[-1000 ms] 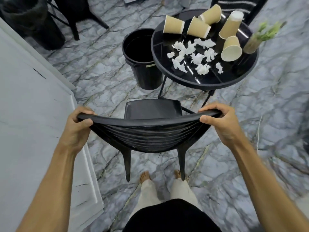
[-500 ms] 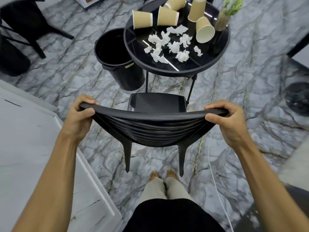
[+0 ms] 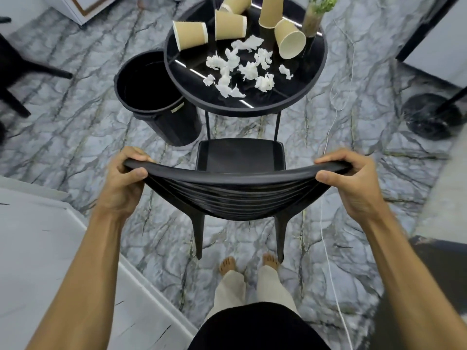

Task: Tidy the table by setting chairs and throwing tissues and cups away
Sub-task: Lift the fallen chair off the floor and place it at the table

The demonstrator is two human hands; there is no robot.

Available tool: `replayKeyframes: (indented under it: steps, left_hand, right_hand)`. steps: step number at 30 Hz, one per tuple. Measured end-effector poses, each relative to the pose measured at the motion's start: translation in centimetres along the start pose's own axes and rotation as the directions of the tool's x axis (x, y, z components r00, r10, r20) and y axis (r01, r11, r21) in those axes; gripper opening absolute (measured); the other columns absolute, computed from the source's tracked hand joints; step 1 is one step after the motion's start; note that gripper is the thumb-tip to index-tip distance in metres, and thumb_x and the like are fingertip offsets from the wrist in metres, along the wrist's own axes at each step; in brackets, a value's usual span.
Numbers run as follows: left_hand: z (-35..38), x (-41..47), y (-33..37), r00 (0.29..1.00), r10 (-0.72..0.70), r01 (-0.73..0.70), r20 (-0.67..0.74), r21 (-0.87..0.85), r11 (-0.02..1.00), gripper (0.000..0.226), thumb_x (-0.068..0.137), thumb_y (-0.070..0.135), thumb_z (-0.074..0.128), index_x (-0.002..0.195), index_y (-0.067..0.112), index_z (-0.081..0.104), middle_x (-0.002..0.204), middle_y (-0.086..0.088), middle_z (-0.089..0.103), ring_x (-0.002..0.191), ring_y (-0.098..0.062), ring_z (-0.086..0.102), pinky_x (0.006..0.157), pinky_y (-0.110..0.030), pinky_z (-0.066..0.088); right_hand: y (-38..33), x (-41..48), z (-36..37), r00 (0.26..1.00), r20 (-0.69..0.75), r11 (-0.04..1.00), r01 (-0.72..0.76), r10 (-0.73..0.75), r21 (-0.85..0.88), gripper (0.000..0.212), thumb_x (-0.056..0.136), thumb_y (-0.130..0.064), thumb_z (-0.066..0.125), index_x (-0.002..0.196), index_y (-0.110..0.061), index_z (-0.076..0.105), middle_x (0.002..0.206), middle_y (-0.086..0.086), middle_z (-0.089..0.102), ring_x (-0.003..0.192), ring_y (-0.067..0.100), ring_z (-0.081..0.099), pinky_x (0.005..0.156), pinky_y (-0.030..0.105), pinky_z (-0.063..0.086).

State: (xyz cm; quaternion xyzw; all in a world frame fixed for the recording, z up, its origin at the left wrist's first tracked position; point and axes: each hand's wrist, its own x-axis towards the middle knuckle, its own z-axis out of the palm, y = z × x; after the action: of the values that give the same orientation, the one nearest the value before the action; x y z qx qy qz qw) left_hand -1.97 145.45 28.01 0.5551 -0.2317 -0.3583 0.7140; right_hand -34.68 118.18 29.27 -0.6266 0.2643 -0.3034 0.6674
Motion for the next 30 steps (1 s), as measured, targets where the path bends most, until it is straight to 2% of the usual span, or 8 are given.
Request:
replayKeyframes:
  steps: [9, 30]
  left_hand:
    - [-1.7, 2.6, -0.1, 0.998, -0.004, 0.005, 0.069, -0.015, 1.0, 0.037, 0.055, 0.034, 0.091, 0.08, 0.021, 0.066, 0.086, 0.003, 0.063, 0.08, -0.012, 0.062, 0.073, -0.021, 0.051]
    - [-3.2, 5.2, -0.8, 0.997, -0.029, 0.028, 0.076, 0.009, 1.0, 0.041, 0.055, 0.035, 0.092, 0.081, 0.019, 0.064, 0.086, 0.001, 0.061, 0.084, -0.016, 0.06, 0.079, -0.024, 0.051]
  right_hand:
    - [0.8, 0.9, 1.4, 0.999, -0.036, 1.0, -0.024, 0.024, -0.002, 0.035, 0.053, -0.044, 0.091, 0.08, -0.027, 0.077, 0.079, -0.008, 0.072, 0.077, 0.012, 0.066, 0.071, 0.022, 0.052]
    - [2.1, 3.4, 2.1, 0.998, -0.016, 0.998, -0.066, 0.066, -0.002, 0.036, 0.054, -0.041, 0.092, 0.081, -0.025, 0.076, 0.082, -0.005, 0.07, 0.078, 0.013, 0.065, 0.069, 0.022, 0.051]
